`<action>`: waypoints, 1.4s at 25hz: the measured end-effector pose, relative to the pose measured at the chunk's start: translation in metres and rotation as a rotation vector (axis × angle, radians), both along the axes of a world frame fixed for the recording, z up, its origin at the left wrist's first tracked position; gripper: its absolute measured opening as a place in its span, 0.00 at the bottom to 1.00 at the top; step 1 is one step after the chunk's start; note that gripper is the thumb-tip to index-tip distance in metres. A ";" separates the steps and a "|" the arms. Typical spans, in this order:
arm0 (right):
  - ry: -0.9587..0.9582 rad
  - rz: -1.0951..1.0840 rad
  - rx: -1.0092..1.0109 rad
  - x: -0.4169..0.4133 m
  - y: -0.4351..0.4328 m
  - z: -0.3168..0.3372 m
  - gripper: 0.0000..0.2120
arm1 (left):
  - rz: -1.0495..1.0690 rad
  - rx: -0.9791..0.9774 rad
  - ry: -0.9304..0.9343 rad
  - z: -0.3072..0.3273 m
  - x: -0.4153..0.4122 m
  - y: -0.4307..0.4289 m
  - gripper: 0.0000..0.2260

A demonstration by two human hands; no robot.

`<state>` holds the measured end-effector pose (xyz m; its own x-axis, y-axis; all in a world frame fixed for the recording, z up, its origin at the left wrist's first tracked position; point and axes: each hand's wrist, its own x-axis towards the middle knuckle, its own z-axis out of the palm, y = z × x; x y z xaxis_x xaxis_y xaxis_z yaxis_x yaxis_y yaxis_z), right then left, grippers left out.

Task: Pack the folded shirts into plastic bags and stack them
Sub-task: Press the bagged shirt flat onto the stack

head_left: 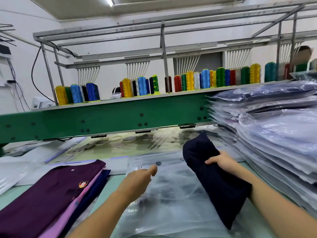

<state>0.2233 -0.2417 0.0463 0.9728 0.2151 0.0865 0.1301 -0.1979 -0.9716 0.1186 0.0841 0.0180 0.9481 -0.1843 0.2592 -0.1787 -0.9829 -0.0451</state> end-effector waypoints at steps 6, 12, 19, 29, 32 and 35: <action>-0.357 0.204 -0.160 -0.035 0.032 0.023 0.34 | 0.092 -0.484 0.159 0.000 0.029 -0.016 0.26; -0.441 0.363 -0.684 -0.044 0.047 -0.028 0.41 | 0.064 -1.221 0.112 0.011 0.034 -0.031 0.17; -0.191 0.297 -0.898 -0.020 0.058 -0.016 0.29 | 0.001 -0.655 -0.193 0.023 0.030 -0.048 0.17; -0.168 0.246 -0.764 0.003 0.055 -0.006 0.29 | 0.015 0.112 -0.016 0.023 0.038 -0.054 0.14; -0.276 0.374 -0.843 -0.004 0.059 -0.022 0.33 | 0.120 0.198 -0.008 0.016 0.049 -0.063 0.18; -0.314 0.333 -0.829 0.002 0.070 -0.020 0.30 | 0.063 0.114 -0.151 0.024 0.057 -0.074 0.21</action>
